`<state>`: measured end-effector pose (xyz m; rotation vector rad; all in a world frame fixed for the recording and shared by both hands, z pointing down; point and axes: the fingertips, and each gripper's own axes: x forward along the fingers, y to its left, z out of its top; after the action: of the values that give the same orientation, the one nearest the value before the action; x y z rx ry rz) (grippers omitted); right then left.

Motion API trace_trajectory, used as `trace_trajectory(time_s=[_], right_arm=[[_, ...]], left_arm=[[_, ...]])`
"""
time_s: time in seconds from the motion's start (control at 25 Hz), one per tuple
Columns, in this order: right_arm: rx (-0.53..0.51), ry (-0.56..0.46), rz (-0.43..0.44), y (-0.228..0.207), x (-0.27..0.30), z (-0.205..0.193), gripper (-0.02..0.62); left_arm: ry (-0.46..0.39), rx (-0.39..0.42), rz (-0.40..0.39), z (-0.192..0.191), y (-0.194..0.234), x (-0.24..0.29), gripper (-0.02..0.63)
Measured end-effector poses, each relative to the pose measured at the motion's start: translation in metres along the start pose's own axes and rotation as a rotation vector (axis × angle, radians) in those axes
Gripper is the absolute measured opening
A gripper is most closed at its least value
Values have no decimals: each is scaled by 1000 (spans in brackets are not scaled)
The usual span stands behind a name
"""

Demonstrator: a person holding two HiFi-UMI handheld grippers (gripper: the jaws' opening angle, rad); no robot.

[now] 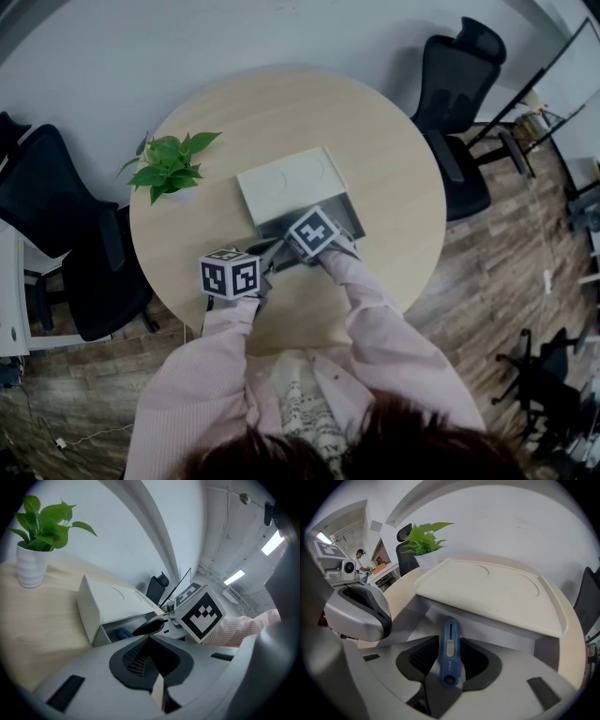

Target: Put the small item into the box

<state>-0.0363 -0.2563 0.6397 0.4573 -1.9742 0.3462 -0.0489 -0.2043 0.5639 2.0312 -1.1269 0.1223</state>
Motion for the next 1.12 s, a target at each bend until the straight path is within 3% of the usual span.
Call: trace_trajectory(time_s=[0.2, 0.36, 0.4, 1.12], right_arm=[[16, -62, 79, 21, -13, 6, 169], [-20, -116, 7, 5, -24, 9, 134], [-23, -132, 10, 7, -27, 10, 104], [125, -466, 107, 28, -78, 24, 9]], left_arm=[[-35, -23, -16, 7, 0, -5, 11], [-45, -24, -22, 10, -2, -9, 11], [-42, -22, -22, 9, -3, -9, 11], [-64, 59, -34, 7, -11, -20, 11]])
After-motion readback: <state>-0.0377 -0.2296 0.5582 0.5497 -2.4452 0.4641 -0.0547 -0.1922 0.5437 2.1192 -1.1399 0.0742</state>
